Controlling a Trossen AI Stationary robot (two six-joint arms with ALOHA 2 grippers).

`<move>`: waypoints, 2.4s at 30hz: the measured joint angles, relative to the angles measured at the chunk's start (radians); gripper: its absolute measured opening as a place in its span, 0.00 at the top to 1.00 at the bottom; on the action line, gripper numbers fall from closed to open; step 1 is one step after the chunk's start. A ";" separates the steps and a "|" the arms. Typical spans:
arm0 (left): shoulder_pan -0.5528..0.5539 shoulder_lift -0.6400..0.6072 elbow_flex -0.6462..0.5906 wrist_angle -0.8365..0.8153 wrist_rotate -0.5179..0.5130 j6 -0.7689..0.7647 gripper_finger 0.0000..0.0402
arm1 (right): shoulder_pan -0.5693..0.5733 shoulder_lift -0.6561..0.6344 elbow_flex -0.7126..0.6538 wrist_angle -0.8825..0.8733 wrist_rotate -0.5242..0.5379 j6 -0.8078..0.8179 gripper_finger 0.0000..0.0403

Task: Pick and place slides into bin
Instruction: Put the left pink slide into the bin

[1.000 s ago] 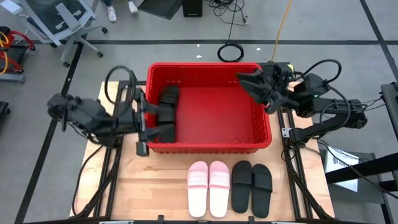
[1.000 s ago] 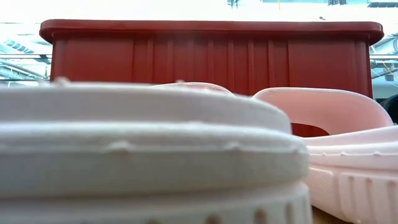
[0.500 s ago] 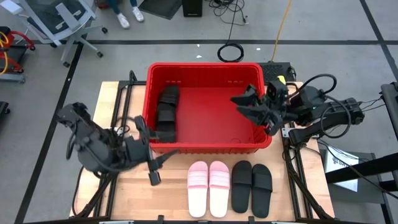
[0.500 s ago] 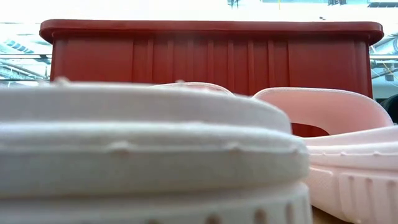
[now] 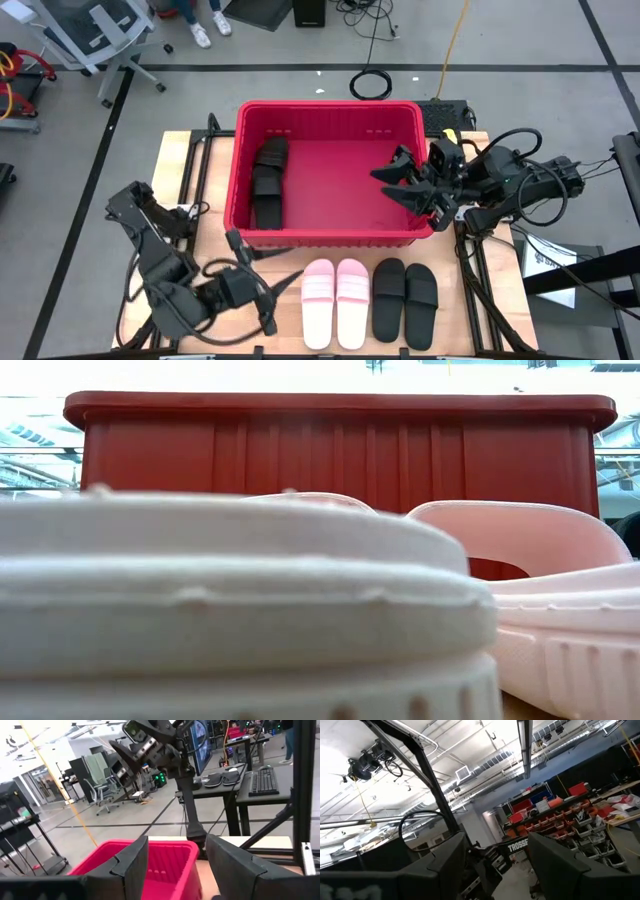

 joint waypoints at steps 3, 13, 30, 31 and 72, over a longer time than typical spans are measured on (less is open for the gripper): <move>-0.004 0.033 0.001 0.001 -0.010 -0.040 0.49 | 0.010 0.000 0.000 -0.012 0.000 -0.003 0.49; -0.008 0.146 0.001 -0.001 -0.029 -0.137 0.49 | 0.047 0.000 0.000 -0.035 0.000 -0.001 0.49; 0.079 0.213 0.000 -0.605 0.531 -0.622 0.49 | 0.124 0.002 0.000 -0.061 0.003 0.004 0.49; 0.082 0.212 0.000 -0.600 0.548 -0.591 0.49 | 0.125 0.003 0.000 -0.063 0.003 0.004 0.49; 0.269 0.513 -0.090 -0.609 0.839 -0.446 0.49 | 0.135 0.072 -0.001 -0.033 0.004 0.061 0.49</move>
